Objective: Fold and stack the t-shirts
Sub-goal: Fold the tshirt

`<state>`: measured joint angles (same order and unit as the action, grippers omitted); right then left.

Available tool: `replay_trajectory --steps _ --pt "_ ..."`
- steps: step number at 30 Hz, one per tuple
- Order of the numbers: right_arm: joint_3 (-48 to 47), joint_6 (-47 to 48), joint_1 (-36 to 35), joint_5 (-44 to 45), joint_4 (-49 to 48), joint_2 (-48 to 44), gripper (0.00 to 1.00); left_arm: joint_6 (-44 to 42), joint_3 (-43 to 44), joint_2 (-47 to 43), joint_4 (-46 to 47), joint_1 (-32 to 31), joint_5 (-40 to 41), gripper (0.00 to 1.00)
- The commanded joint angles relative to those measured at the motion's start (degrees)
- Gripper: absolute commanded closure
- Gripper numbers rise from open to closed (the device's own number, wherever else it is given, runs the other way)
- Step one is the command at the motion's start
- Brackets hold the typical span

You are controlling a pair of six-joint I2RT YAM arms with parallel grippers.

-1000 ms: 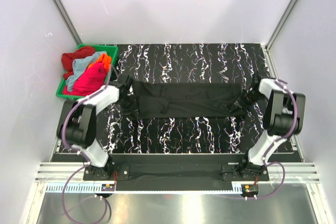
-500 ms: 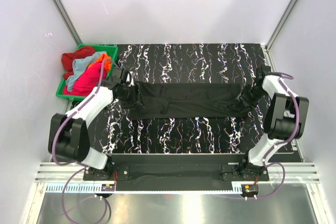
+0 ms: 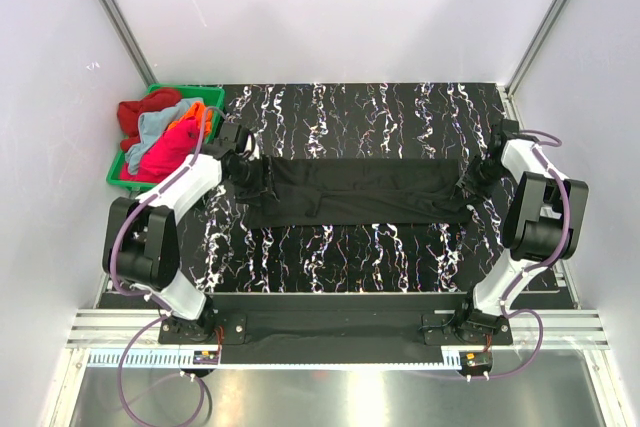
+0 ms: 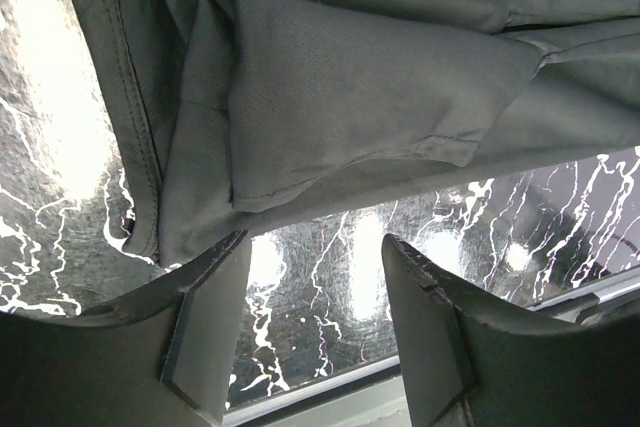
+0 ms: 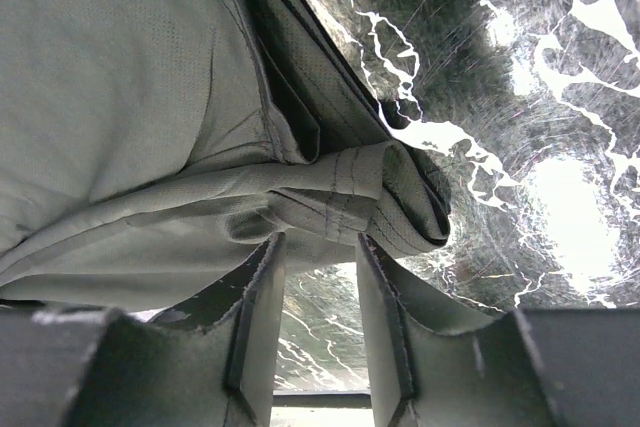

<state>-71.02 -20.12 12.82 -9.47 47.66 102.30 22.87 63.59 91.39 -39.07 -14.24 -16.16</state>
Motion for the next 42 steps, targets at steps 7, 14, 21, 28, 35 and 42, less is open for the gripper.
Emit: replay_trajectory --steps 7,14,21,28,35,42 --pt "2.38 0.17 0.19 1.48 -1.25 0.26 0.54 -1.96 6.19 2.82 -1.71 0.18 2.54 0.38" --pt "1.07 0.08 0.19 0.43 -2.13 2.72 0.6 -1.6 7.42 5.9 -1.89 0.18 3.51 0.31" --pt "0.98 -0.45 0.19 -0.98 -2.13 1.59 0.8 -1.96 9.7 9.32 -1.8 0.44 4.39 0.33" --pt "0.1 -0.53 0.19 -1.33 -2.04 1.94 0.94 -1.96 12.6 12.31 -1.27 0.53 3.51 0.33" --pt "-1.22 -0.8 0.19 -1.34 -2.04 2.11 1.0 -1.52 13.58 14.86 -0.57 0.7 1.92 0.35" --pt "-2.1 -0.62 0.19 -1.86 -1.87 2.64 1.0 -0.73 14.01 15.22 -0.22 0.79 2.1 0.48"
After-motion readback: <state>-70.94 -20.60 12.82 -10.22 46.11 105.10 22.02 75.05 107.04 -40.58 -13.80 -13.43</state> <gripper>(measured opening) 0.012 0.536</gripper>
